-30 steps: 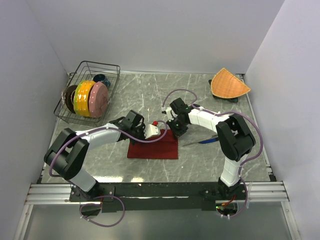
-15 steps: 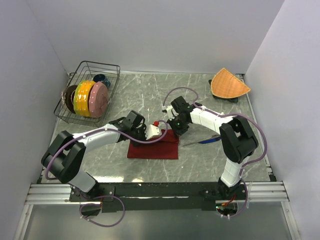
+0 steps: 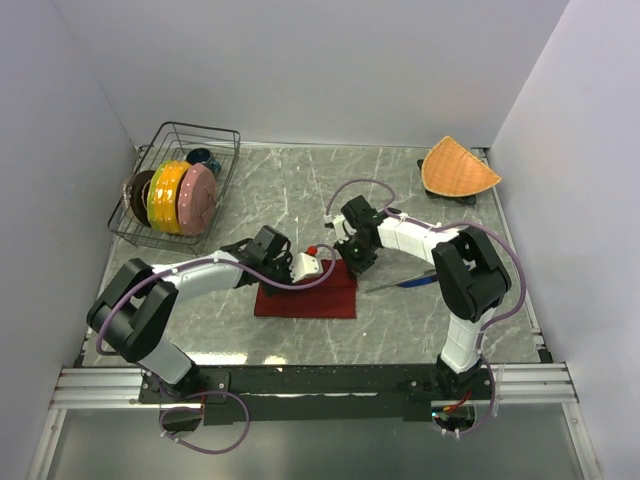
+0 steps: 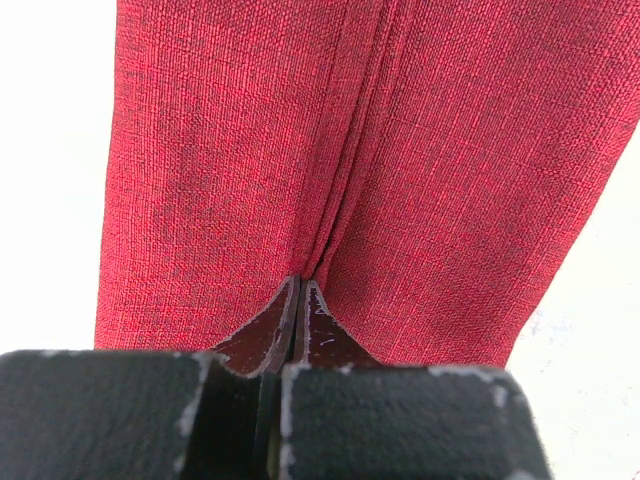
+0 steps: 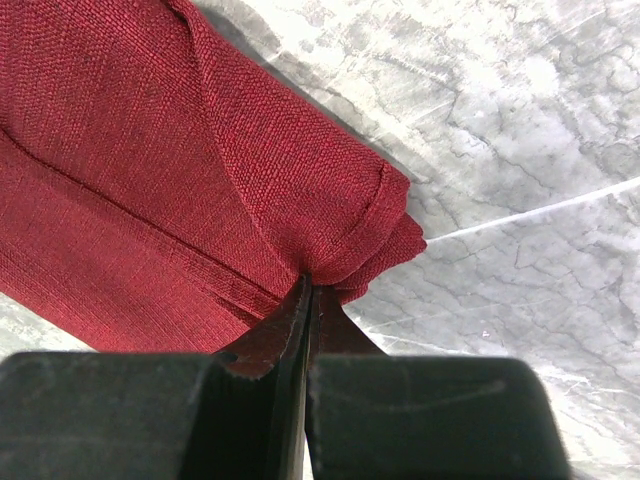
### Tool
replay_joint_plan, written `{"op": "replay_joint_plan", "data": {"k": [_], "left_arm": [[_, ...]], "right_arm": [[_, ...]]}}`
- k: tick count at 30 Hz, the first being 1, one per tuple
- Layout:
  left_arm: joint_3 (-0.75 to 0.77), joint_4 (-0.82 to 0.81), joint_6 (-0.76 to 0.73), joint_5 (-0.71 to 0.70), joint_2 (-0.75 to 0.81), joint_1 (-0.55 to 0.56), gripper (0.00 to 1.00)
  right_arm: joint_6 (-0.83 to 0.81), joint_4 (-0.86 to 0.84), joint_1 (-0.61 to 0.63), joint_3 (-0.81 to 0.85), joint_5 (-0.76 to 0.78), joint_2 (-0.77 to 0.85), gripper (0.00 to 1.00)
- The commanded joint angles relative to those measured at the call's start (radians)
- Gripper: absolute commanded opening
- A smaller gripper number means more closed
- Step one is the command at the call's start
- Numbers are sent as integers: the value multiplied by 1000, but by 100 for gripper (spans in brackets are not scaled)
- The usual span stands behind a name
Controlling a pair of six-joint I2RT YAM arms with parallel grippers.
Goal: Fold the napkin into a case and place the utensils inside
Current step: Smooth out the 2/3-rectangle-folded napkin at the center of the board, then fold the 2/3-rectangle-folded napkin at the center of the board.
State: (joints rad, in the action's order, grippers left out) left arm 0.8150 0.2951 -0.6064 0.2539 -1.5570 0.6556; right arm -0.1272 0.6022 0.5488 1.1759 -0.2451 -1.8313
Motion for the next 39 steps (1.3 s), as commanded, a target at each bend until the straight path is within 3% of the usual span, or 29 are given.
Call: {"op": "replay_joint_plan", "data": {"k": [1, 2, 3, 6, 9, 16, 31, 34, 39], "left_arm": [[-33, 13, 7, -21, -11, -10, 2], [-31, 21, 14, -15, 6, -10, 7], [-24, 22, 23, 4, 23, -8, 24], [-34, -17, 63, 27, 152, -8, 45], [-71, -79, 97, -24, 265, 44, 49], [-227, -207, 117, -208, 391, 333, 50], [-326, -504, 24, -383, 99, 509, 47], [-295, -479, 34, -398, 58, 510, 38], [-257, -372, 69, -331, 77, 486, 12]], "right_arm": [[8, -2, -20, -5, 12, 6, 0], [8, -4, -20, -7, 12, 12, 0], [6, -4, -20, -9, 9, 13, 0], [15, -10, -20, -10, 1, 7, 0], [31, -19, -20, -1, -8, -8, 0], [58, -36, -20, -21, -22, -20, 0], [47, -42, -20, -41, -19, -20, 0], [47, -48, -20, -44, -23, -20, 0], [41, -42, -20, -36, -20, -22, 0]]}}
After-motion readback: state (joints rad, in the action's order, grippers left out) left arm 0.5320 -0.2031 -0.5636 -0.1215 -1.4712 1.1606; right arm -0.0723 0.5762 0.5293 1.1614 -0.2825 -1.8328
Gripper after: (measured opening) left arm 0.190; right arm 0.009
